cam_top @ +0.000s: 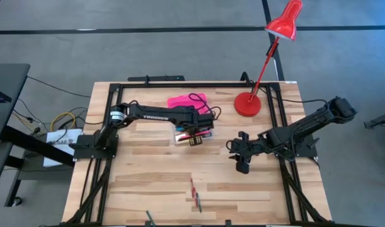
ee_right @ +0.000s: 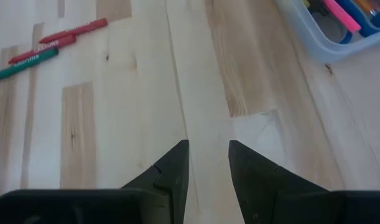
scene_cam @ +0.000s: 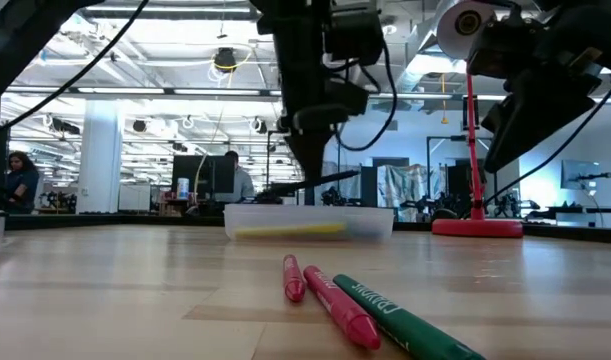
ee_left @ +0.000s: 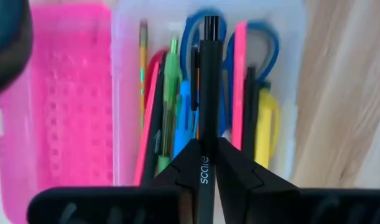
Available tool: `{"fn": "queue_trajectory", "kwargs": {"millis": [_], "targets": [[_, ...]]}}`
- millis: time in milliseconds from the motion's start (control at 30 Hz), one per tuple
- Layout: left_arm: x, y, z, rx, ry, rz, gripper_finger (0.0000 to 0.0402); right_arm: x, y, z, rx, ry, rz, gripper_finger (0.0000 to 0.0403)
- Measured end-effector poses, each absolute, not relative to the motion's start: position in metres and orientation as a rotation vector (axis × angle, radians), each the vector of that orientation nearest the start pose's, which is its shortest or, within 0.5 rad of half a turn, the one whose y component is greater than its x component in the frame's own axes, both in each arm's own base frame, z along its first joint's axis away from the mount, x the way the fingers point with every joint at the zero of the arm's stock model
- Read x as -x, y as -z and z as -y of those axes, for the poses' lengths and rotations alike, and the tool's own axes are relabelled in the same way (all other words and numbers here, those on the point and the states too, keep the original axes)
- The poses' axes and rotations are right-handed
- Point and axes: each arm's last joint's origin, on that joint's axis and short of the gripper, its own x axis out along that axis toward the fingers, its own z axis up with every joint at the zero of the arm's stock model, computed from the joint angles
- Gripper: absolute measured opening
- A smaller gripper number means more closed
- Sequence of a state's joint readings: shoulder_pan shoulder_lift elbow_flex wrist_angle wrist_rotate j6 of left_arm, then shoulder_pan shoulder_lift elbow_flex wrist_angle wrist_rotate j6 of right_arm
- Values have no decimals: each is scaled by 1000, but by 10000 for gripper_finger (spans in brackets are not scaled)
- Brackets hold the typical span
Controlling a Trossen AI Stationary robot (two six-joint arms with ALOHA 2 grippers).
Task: Pick & place school supplies into a supply box
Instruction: Put the black pen into the pink supply box, then put the red crayon into the pink supply box
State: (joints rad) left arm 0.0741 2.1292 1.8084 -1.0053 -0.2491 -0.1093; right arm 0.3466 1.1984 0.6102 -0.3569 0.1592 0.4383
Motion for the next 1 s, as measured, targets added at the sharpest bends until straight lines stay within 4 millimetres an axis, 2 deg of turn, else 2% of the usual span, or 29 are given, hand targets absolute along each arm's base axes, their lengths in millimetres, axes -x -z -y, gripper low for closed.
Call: {"fn": "queue_trajectory", "kwargs": {"millis": [133, 267, 433, 600, 667, 800, 1000], "targets": [[-428, -213, -52, 1, -348, -1351, 42, -206, -185, -70, -200, 46, -930, 107], [-425, -210, -60, 43, -316, -1374, 81, -206, -185, -70, -201, 46, -928, 107], [-424, -209, -62, 88, -244, -1383, 128, -207, -186, -68, -207, 55, -924, 107], [-421, -213, -60, 104, -213, -1400, 153, -212, -188, -66, -194, 36, -879, 107], [-417, -223, -58, 138, -211, -1378, 157, -214, -192, -68, -151, -27, -850, 107], [-405, -262, -47, 174, -242, -1276, 156, -220, -205, -74, -43, -139, -797, 107], [-373, -319, -10, 123, -375, -1145, 151, -228, -221, -74, 130, -237, -734, 107]]}}
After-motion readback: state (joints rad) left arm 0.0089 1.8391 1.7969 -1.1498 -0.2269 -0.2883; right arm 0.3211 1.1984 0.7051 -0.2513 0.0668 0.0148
